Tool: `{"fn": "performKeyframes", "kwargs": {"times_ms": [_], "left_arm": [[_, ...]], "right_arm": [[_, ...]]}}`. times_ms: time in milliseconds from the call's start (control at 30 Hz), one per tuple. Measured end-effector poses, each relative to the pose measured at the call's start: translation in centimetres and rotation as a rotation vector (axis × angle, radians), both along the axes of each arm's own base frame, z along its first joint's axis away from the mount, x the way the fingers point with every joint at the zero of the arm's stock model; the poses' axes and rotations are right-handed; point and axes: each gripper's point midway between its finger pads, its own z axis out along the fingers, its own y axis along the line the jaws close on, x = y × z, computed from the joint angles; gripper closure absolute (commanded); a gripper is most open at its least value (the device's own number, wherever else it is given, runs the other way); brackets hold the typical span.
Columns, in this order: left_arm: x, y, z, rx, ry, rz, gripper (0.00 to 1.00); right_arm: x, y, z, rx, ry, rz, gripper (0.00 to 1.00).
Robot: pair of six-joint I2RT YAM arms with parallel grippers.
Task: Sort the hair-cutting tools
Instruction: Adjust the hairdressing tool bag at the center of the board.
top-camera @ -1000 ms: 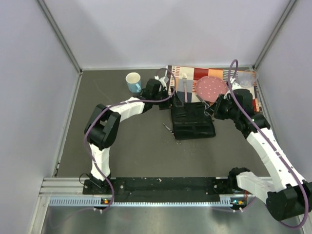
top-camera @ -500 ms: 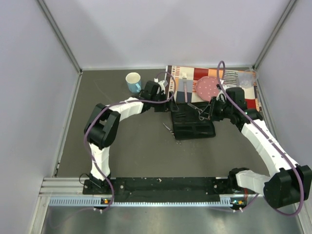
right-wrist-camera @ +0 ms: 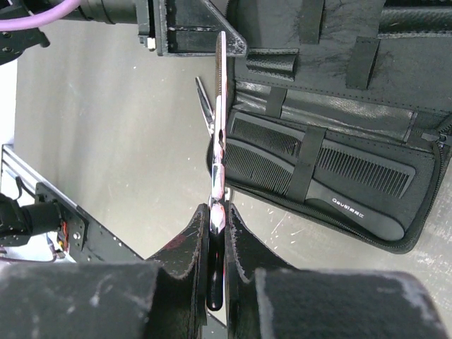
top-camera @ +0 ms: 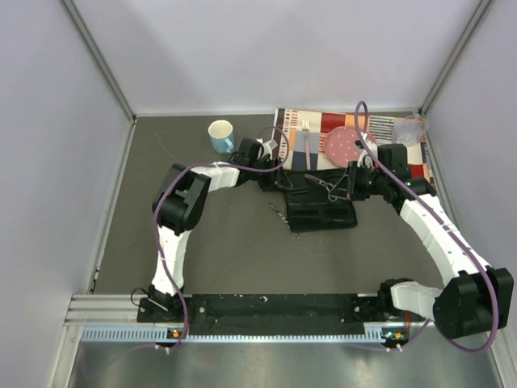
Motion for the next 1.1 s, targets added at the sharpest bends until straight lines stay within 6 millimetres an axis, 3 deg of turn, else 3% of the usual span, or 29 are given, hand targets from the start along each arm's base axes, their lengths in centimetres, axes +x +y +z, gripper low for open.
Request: {"fn": "performKeyframes", "kwargs": {"times_ms": [67, 133, 167, 600, 867, 1100], "left_arm": [[-0.2, -0.3, -0.3, -0.015, 0.021, -0.008, 0.72], [-0.2, -0.4, -0.8, -0.017, 0.034, -0.008, 0.97], [-0.2, -0.4, -1.0, -0.018, 0.041, -0.009, 1.0], [-1.2, 0.2, -0.8, 0.018, -0.029, -0.122, 1.0], [-5.1, 4.4, -1.3, 0.095, -0.038, -0.211, 1.0], [-7.0, 7.8, -1.4, 0.135, 0.048, -0.206, 1.0]], "right_arm": [[0.0, 0.0, 0.0, 0.001, -0.003, 0.006, 1.0], [0.0, -0.1, 0.1, 0.003, -0.006, 0.01, 1.0], [0.0, -0.1, 0.1, 0.002, -0.007, 0.01, 1.0], [1.1, -1.1, 0.0, -0.011, -0.018, 0.016, 1.0], [1.1, -0.5, -1.7, -0.001, 0.031, 0.075, 1.0], [1.1, -0.2, -2.5, 0.0, 0.047, 0.109, 1.0]]}}
